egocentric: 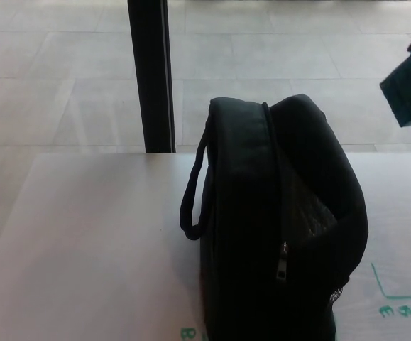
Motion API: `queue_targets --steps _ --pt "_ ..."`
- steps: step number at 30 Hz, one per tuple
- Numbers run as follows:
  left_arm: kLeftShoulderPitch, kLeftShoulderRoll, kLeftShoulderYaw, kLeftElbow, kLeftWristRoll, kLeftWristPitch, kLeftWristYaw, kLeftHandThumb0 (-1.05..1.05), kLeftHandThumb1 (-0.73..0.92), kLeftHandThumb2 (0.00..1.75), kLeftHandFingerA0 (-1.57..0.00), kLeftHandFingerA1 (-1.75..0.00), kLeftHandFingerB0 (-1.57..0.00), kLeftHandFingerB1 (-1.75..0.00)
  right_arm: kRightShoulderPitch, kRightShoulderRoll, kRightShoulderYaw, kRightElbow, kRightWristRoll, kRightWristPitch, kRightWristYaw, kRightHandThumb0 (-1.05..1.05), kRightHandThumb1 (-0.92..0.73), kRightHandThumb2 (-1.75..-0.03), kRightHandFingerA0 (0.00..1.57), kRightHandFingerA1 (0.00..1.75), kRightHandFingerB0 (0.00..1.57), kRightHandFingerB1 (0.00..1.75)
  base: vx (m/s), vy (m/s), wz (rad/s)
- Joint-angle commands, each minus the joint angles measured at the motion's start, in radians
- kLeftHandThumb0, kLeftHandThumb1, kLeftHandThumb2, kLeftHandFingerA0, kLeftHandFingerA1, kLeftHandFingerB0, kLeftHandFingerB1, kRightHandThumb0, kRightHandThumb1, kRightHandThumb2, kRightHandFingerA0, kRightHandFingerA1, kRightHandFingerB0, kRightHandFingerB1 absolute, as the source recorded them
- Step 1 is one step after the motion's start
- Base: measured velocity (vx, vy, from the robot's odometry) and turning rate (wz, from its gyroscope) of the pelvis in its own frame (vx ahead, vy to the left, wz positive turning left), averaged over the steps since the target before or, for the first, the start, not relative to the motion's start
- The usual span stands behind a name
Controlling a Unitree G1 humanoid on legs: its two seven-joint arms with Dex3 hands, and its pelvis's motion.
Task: The robot uses its right hand to pick up the cube kept on the middle of the desk and put it inside the bag next to it
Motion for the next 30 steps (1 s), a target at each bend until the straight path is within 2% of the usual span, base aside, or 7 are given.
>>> queue_targets --steps 1,3,8,9,11,13,30 --pt "-0.005 0.024 0.001 0.012 0.004 -0.029 -0.023 -0.76 0.52 0.97 -0.11 -0.56 0.00 -0.42 -0.062 0.072 -0.021 -0.197 0.161 0.202 0.211 -0.18 -0.43 -1.25 0.94 1.70 0.76 1.50 0.00 0.000 0.00" --pt "-0.013 0.023 0.001 0.017 0.006 -0.022 -0.011 -0.75 0.73 0.62 -0.13 -0.51 -0.08 -0.34 -0.070 0.095 -0.014 -0.260 0.172 0.239 0.239 -0.25 -0.46 -1.15 1.22 1.40 0.95 1.24 0.00 0.000 0.00" --pt "-0.008 0.028 -0.004 0.002 0.006 -0.022 -0.023 -0.84 0.54 0.97 -0.10 -0.56 0.00 -0.38 -0.061 0.157 0.009 -0.328 0.215 0.287 0.293 -0.19 -0.46 -1.19 1.23 1.41 0.98 1.27 0.00 0.000 0.00" --pt "-0.008 0.026 -0.004 0.012 0.007 -0.028 -0.023 -0.82 0.54 0.97 -0.11 -0.57 0.00 -0.40 -0.045 0.164 0.020 -0.357 0.219 0.308 0.315 -0.16 -0.45 -1.23 0.92 1.73 0.78 1.58 0.00 0.000 0.00" --pt "-0.011 0.027 -0.003 0.018 0.007 -0.028 -0.023 -0.74 0.75 0.62 -0.12 -0.52 -0.07 -0.32 -0.020 0.169 0.034 -0.386 0.224 0.315 0.337 -0.15 -0.45 -1.18 0.94 1.75 0.68 1.55 0.00 0.000 0.00" --pt "-0.012 0.024 0.002 0.011 0.001 -0.020 -0.018 -0.83 0.53 0.96 -0.11 -0.57 0.00 -0.40 -0.003 0.173 0.035 -0.401 0.242 0.309 0.356 -0.24 -0.49 -1.16 1.19 1.39 0.99 1.28 0.00 0.000 0.00" --pt "-0.033 0.032 0.003 0.026 0.003 -0.026 -0.020 -0.75 0.73 0.62 -0.12 -0.52 -0.07 -0.33 0.117 0.100 0.046 -0.493 0.254 0.350 0.490 -0.15 -0.43 -1.27 0.87 1.75 0.77 1.61 0.00 0.000 0.00"
